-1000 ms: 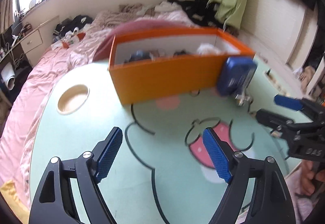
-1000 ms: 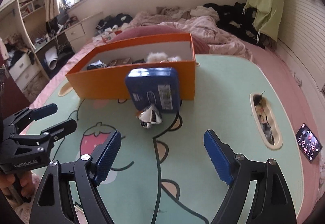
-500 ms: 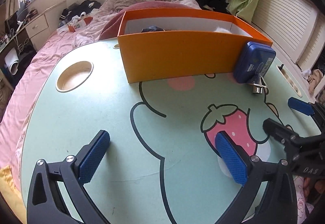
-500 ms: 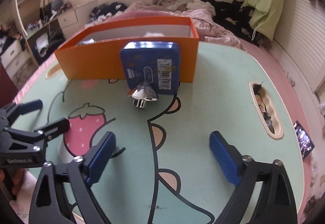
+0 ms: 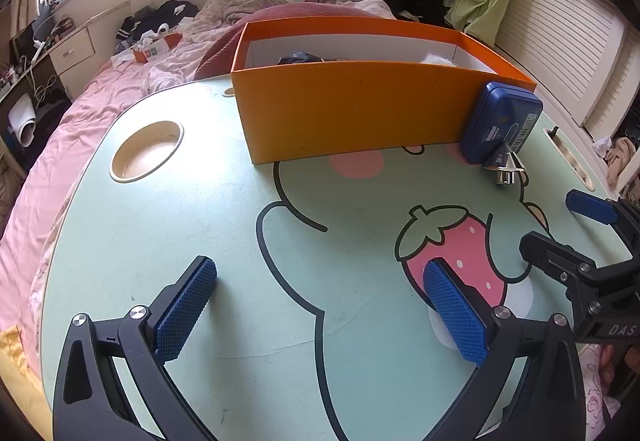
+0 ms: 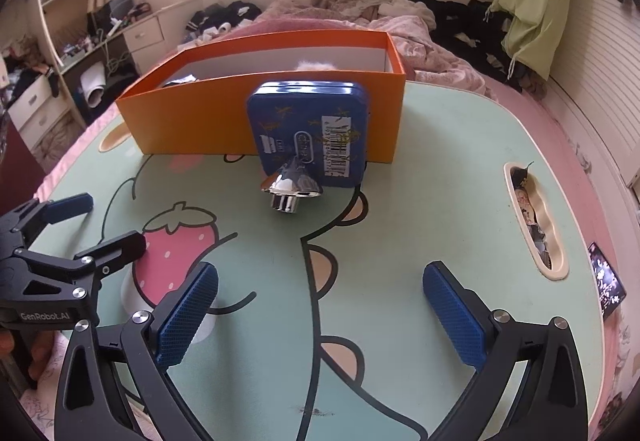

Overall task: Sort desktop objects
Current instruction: 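Move the right gripper toward the silver cone while the left approaches the blue tin, then grasp the silver cone with the right gripper while the left grasps the blue tin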

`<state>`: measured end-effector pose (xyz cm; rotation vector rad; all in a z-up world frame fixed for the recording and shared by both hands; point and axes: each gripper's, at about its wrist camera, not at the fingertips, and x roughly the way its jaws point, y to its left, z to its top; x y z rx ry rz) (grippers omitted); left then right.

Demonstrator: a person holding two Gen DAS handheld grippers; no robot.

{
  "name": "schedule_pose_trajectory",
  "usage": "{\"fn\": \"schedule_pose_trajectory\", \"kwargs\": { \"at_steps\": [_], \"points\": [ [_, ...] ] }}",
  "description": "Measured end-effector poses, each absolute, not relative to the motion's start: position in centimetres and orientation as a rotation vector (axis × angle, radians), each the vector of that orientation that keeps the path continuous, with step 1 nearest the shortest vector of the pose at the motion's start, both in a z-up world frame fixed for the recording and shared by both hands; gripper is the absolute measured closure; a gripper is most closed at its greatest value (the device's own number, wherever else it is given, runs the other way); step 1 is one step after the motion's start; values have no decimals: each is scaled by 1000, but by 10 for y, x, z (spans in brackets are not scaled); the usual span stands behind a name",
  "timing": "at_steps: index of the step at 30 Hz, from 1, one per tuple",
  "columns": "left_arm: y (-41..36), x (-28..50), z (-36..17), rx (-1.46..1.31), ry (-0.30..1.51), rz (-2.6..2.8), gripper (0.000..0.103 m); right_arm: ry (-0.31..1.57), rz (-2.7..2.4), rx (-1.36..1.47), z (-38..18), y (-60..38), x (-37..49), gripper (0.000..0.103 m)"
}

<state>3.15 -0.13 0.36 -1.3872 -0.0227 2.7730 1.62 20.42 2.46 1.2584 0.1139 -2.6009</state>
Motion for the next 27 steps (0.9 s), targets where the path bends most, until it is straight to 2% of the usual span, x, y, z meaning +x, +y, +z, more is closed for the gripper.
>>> {"fn": "schedule_pose_trajectory", "kwargs": {
  "at_steps": [10, 12, 13, 14, 17, 19, 20, 21, 27],
  "points": [
    [-4, 29, 2, -1387, -25, 2772, 0, 76, -2561, 1209, 52, 189, -12, 8],
    [-4, 28, 2, -1387, -26, 2772, 0, -1, -2536, 1245, 48, 194, -25, 26],
    [-4, 28, 2, -1387, -26, 2772, 0, -36, -2522, 1266, 45, 196, -30, 30],
    [-4, 28, 2, -1387, -26, 2772, 0, -60, -2512, 1285, 42, 197, -34, 33],
    [-4, 28, 2, -1387, -24, 2773, 0, -93, -2509, 1283, 38, 201, -38, 35],
    [-4, 29, 2, -1387, -25, 2773, 0, -68, -2523, 1281, 38, 200, -38, 43],
    [-4, 29, 2, -1387, -26, 2773, 0, -62, -2528, 1280, 38, 201, -38, 58],
    [-4, 29, 2, -1387, -25, 2773, 0, -74, -2520, 1279, 37, 203, -37, 67],
    [-5, 28, 2, -1386, -25, 2773, 0, -220, -2476, 1198, 41, 220, -24, 67]
  ]
}}
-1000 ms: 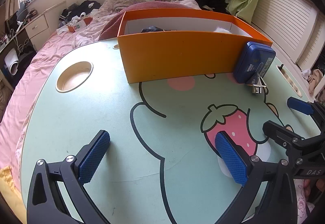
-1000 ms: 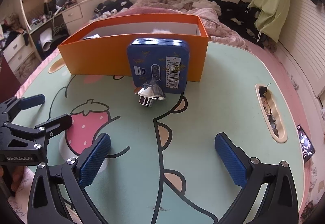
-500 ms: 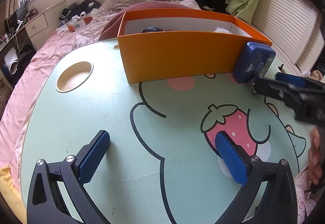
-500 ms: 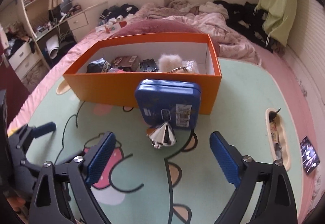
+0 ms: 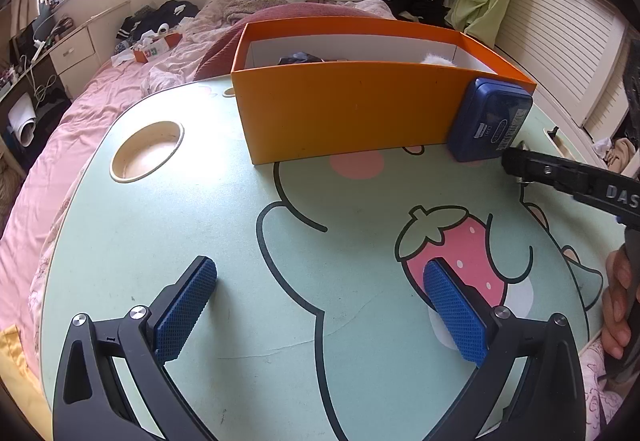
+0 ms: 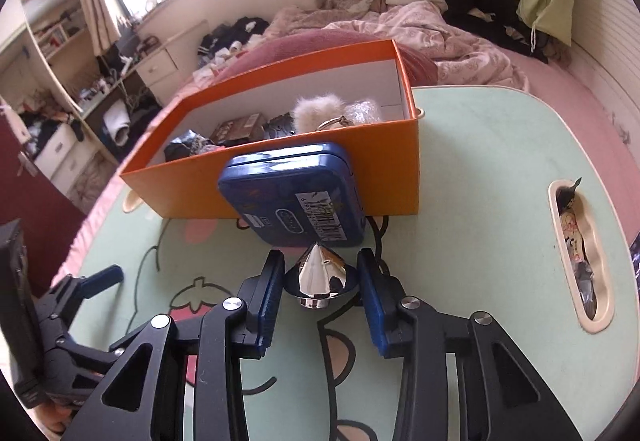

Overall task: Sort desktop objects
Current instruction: 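Grasp the silver cone with the right gripper while the left grasps the blue tin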

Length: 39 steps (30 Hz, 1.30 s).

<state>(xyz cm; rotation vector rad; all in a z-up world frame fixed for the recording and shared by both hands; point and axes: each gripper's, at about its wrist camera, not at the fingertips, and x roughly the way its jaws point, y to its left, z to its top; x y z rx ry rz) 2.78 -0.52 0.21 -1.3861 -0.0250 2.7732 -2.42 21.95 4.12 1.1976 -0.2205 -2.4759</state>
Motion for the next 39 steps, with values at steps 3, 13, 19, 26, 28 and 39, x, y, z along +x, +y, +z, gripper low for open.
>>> {"fn": "schedule_pose_trajectory", "kwargs": {
  "at_steps": [3, 13, 19, 26, 28, 39],
  "points": [
    [-5, 28, 2, -1387, -24, 2774, 0, -256, -2509, 1134, 49, 232, -12, 67],
    [-5, 25, 3, -1381, -50, 2769, 0, -244, -2626, 1193, 55, 250, -43, 67],
    [-7, 25, 5, -1371, -53, 2766, 0, -247, -2429, 1166, 50, 227, -42, 66],
    [8, 21, 31, -1228, -6, 2780, 0, -345, -2487, 1129, 51, 247, -34, 66],
    [18, 12, 39, -1190, 15, 2749, 0, -369, -2503, 1116, 51, 253, -33, 66],
    [70, -52, 28, -1320, 140, 2729, 2, -408, -2500, 1115, 49, 258, -33, 66]
  ]
}}
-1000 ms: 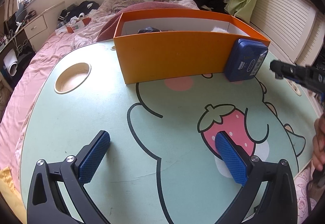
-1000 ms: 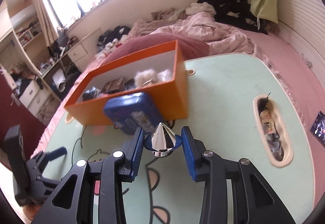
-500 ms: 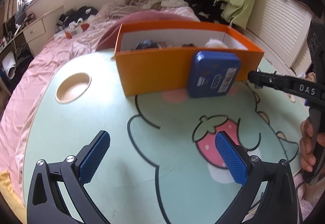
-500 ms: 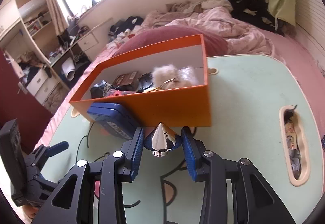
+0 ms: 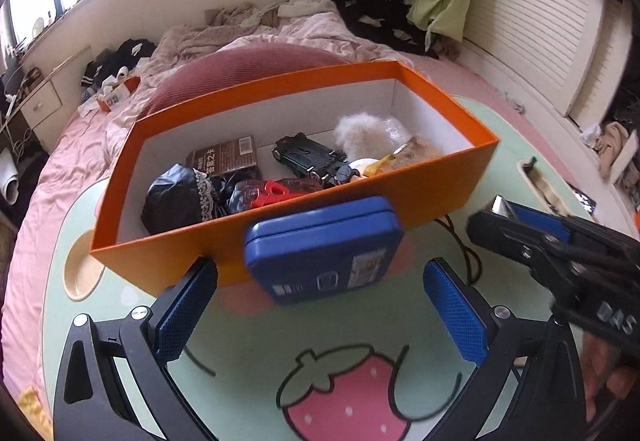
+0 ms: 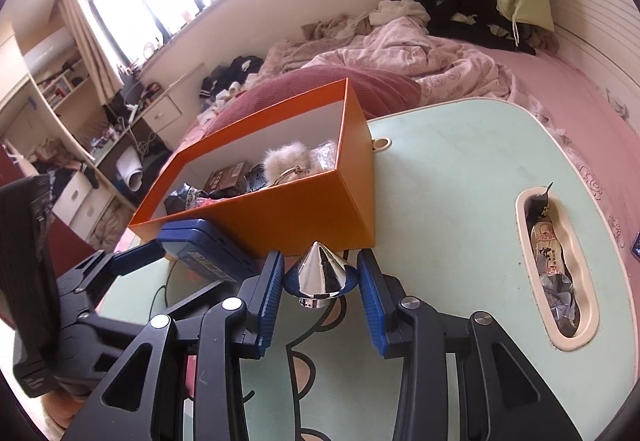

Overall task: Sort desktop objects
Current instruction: 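Drop the blue tin into the box with left gripper while right drops the silver cone in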

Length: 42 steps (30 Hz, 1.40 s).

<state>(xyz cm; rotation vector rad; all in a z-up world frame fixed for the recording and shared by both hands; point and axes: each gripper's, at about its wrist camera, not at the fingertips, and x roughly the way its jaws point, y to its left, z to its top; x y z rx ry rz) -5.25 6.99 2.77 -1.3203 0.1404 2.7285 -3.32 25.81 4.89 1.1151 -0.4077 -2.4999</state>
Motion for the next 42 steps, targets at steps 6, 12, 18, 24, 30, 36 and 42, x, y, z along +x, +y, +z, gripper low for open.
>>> {"fn": "schedule_pose_trajectory", "kwargs": {
  "at_steps": [6, 12, 18, 24, 30, 36, 42],
  "points": [
    [60, -60, 16, -1378, 63, 2707, 35, -419, -2495, 1116, 46, 257, -33, 66],
    [43, -42, 18, -1314, -33, 2657, 36, -404, -2504, 1082, 48, 257, -29, 66],
    [23, -22, 64, -1116, -69, 2743, 36, -414, -2479, 966, 76, 253, -20, 66],
    [16, -48, 103, -1025, 3, 2819, 35, -285, -2538, 894, 111, 231, -36, 66],
    [13, -93, 81, -1155, 7, 2806, 35, -225, -2549, 957, 102, 210, -71, 66],
    [8, -96, 55, -1249, 25, 2852, 32, -266, -2533, 985, 88, 209, -81, 32],
    [-5, -84, 49, -1236, -73, 2837, 28, -156, -2542, 989, 83, 206, -78, 32]
  ]
}}
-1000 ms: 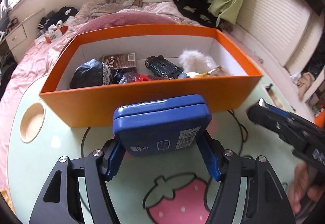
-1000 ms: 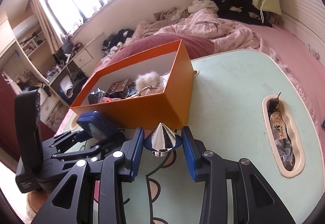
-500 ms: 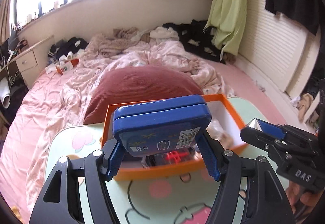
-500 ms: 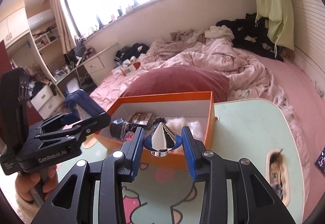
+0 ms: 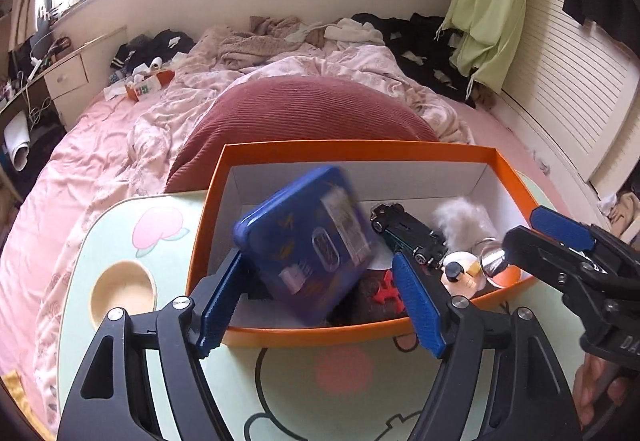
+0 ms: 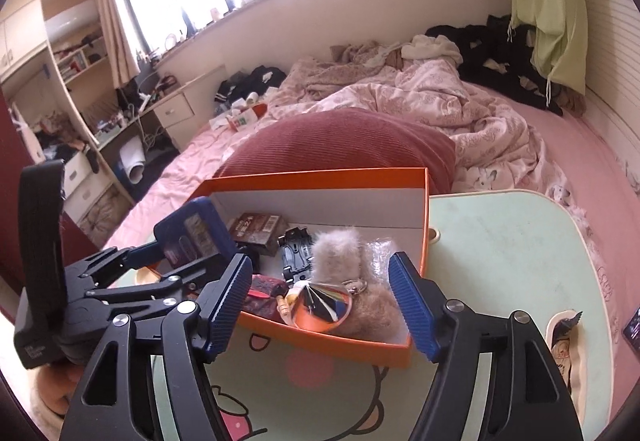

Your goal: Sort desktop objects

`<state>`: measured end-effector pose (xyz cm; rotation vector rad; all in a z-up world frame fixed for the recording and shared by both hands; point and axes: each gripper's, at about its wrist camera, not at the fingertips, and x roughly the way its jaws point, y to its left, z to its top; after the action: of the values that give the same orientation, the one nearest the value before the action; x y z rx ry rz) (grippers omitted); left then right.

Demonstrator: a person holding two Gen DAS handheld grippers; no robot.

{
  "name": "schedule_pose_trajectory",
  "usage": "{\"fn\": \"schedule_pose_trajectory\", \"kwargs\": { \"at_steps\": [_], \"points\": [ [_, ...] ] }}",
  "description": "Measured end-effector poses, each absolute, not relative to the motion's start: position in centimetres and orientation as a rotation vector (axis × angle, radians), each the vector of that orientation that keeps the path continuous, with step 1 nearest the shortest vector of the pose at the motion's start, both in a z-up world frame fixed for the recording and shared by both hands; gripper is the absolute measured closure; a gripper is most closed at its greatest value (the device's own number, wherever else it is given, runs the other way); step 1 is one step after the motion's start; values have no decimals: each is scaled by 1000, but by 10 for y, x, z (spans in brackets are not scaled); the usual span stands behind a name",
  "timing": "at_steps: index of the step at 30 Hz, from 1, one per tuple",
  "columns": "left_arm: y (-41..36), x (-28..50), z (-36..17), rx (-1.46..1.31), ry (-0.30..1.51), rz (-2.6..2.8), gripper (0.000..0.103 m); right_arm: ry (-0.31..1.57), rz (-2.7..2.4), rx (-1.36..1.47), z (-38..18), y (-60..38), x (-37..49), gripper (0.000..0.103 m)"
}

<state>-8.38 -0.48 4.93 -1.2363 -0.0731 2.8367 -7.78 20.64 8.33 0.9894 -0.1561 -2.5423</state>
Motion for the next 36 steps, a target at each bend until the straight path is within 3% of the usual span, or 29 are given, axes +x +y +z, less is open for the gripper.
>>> {"fn": "schedule_pose_trajectory", "kwargs": {
  "at_steps": [5, 12, 16, 21, 25, 28, 36],
  "points": [
    [-1, -72, 49, -1228, -93, 2823, 24, -42, -2570, 1008, 80, 202, -74, 32],
    [6, -60, 53, -1210, -62, 2804, 24, -128, -2555, 1004, 83, 215, -68, 32],
    [2, -31, 78, -1000, -104, 2894, 24, -189, -2634, 849, 100, 223, -42, 32],
    [11, 2, 92, -980, 4, 2895, 24, -17, -2707, 807, 110, 209, -5, 20],
    [12, 13, 76, -1059, 47, 2882, 24, 10, -2689, 913, 93, 203, 3, 20],
    [8, 14, 54, -1179, 4, 2849, 24, -89, -2634, 1034, 74, 208, 5, 20],
    [-7, 6, 11, -1433, -69, 2813, 24, -78, -2661, 1205, 49, 209, 7, 20]
  ]
}}
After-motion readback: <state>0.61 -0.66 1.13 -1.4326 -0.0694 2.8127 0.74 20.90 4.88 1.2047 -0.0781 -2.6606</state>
